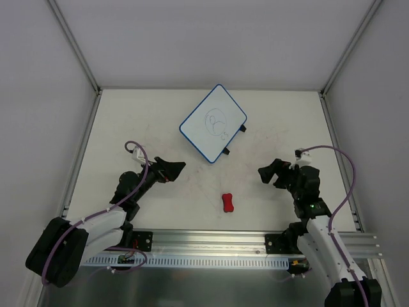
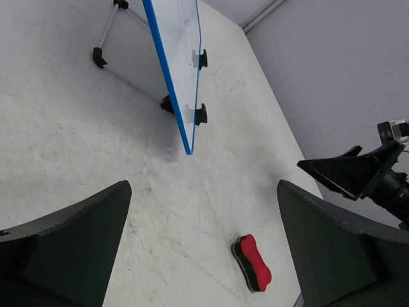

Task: Erase the whiteboard

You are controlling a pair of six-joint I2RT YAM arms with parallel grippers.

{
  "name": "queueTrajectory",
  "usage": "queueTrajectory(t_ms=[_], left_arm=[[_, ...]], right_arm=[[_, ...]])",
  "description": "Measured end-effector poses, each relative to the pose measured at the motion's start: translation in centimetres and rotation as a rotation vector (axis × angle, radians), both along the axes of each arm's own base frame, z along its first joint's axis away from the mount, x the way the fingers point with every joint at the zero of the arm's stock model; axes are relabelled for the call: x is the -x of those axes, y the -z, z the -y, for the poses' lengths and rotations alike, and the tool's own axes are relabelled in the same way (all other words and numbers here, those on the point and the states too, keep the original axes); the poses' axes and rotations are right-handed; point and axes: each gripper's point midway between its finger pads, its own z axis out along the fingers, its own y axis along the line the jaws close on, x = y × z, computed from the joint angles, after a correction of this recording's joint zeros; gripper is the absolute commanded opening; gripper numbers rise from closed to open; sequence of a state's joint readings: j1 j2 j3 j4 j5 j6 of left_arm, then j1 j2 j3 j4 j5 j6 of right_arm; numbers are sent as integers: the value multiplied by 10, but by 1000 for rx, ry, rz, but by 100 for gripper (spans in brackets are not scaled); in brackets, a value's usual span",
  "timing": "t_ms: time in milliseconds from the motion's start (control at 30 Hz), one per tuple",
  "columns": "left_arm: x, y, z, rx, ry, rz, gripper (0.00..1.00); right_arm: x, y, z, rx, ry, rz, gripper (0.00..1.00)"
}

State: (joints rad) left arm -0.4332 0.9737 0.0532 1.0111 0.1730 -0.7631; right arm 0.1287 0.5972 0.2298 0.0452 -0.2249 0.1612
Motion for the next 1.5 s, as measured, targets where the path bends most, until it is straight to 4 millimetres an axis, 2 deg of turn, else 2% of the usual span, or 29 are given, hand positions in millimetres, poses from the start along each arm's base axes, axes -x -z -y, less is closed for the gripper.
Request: queueTrajectory(t_ms=[267, 433, 567, 700, 833, 867, 967, 1033, 1167, 1200, 1367, 1500], left_arm=[[0, 5, 0, -8, 2, -14, 99], [0, 12, 2, -21, 11, -36, 99], [1, 14, 5, -25, 32, -42, 99], [2, 11, 7, -23, 47, -25, 99], [3, 11, 8, -23, 54, -22, 99], [2, 12, 8, -24, 54, -23, 99], [2, 12, 8, -25, 54, -25, 99], [2, 12, 8, -25, 55, -25, 99], [2, 12, 8, -25, 55, -25, 99], [2, 12, 8, -25, 55, -24, 99], [2, 11, 8, -24, 55, -22, 99], [2, 8, 9, -18, 55, -9, 99]], right_arm=[[-1, -18, -6, -25, -29, 76, 99], [12, -1, -23, -58, -88, -29, 99], [46, 7, -53, -63, -187, -120, 99], [74, 0, -76, -11, -280, -198, 98], [102, -1, -102, 120, -379, -273, 93], [108, 0, -105, 160, -386, -282, 89], [123, 6, -117, 262, -422, -324, 87], [127, 11, -122, 330, -418, -352, 86], [130, 26, -131, 460, -380, -398, 67], [129, 30, -132, 477, -365, -409, 65], [123, 38, -131, 521, -298, -431, 70], [117, 35, -141, 528, -279, -430, 76]])
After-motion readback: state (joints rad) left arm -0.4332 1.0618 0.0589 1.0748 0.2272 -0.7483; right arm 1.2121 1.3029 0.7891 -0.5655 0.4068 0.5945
